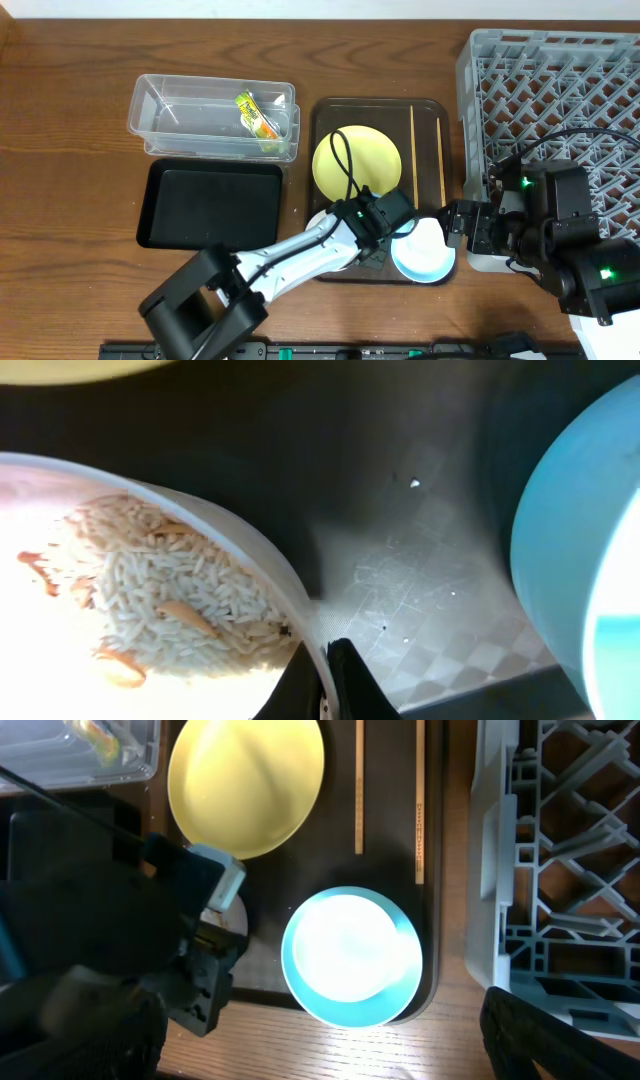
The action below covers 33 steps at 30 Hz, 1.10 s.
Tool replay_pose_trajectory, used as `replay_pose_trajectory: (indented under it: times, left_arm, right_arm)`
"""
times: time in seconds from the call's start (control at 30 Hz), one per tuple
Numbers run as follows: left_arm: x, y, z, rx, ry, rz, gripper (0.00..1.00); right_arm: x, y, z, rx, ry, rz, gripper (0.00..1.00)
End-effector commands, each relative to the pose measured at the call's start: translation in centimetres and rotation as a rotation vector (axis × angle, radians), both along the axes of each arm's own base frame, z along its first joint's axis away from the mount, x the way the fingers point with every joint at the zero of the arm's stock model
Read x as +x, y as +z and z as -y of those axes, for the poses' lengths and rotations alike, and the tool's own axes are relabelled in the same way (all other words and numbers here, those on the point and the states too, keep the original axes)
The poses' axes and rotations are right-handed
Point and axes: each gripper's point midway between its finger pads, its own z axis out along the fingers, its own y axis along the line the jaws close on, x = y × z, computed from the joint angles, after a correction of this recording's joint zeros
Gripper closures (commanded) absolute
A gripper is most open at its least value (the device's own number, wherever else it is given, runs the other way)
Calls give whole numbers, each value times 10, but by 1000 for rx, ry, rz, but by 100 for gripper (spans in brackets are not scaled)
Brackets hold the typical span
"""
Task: Sort waste into correct bins and load items into the dishwasher rack
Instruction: 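Lift the bowl over the black tray and tip the rice out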
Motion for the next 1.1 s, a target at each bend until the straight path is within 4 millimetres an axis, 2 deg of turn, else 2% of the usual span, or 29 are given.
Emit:
replay_pose_trajectory:
  times: [0.0, 0.1, 0.27, 0.37, 0.5, 0.67, 0.9, 1.07]
  left_arm:
    - [2, 12, 0, -38, 21, -11, 94]
    - [9, 38, -8, -76, 50, 16, 94]
    - [22, 107, -21, -290, 20, 64, 94]
    - [36, 150, -41, -445, 54, 102, 94]
    - [44, 184, -79, -601, 87, 95, 94]
    - [50, 190, -122, -742, 107, 52, 94]
    - [59, 173, -151, -1056, 148, -9, 94]
    - [73, 164, -170, -1261, 224, -38, 94]
  right_arm:
    - [0, -2, 2, 6, -22, -10, 2]
    - [-1, -2, 3, 5, -22, -13, 2]
    - [-2, -3, 3, 3, -22, -21, 2]
    - [-2, -3, 3, 3, -22, -21, 2]
    - [-2, -3, 3, 3, -22, -21, 2]
    - [-2, -3, 3, 3, -22, -21, 2]
    - [-2, -3, 3, 4, -22, -18, 2]
    - [-2, -3, 3, 4, -22, -17, 2]
